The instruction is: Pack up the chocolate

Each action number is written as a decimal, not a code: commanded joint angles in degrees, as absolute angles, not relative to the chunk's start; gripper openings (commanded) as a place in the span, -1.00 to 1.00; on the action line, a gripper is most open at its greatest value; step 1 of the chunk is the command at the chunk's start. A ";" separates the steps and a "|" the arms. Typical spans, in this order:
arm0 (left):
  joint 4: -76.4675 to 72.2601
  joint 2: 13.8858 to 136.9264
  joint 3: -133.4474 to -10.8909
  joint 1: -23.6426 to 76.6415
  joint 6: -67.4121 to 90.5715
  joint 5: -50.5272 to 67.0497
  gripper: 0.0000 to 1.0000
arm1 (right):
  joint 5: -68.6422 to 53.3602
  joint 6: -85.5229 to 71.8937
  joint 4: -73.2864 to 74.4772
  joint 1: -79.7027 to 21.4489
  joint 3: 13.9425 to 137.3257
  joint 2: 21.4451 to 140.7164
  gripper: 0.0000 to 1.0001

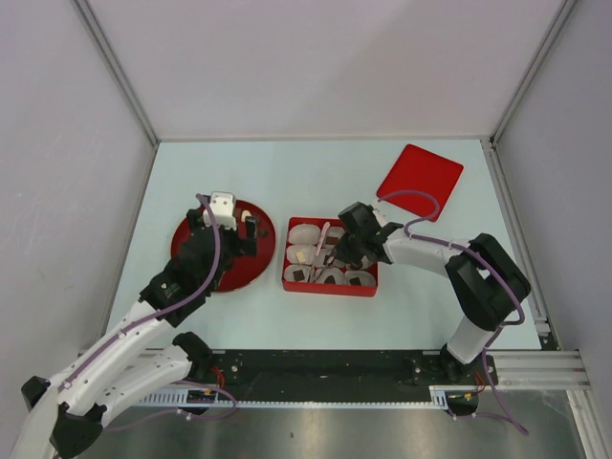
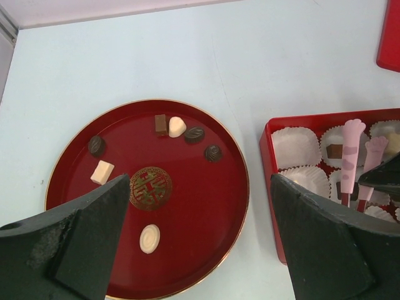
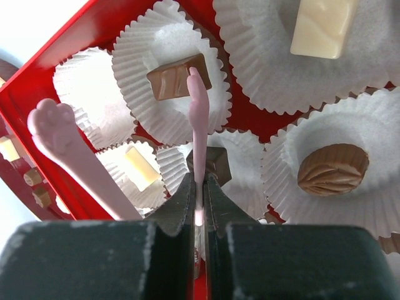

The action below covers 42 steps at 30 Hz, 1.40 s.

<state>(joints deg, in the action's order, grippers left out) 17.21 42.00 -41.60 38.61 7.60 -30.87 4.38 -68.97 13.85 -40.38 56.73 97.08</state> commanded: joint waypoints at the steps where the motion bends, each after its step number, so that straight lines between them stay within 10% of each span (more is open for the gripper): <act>1: 15.21 42.19 -41.31 38.23 6.86 -30.23 0.95 | 4.66 -69.26 15.20 -40.43 58.62 92.91 -0.96; 18: 14.33 43.68 -43.85 38.23 12.65 -16.27 0.95 | 0.97 -57.59 9.77 -37.44 58.62 79.20 -1.00; 42: -26.09 55.62 -41.66 29.09 54.39 20.99 1.00 | -29.08 -69.51 -52.10 -24.35 51.41 81.56 -1.00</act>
<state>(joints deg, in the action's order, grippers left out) -13.52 51.68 -41.47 29.54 45.32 12.93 -24.08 -64.88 -38.68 -25.02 50.46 79.46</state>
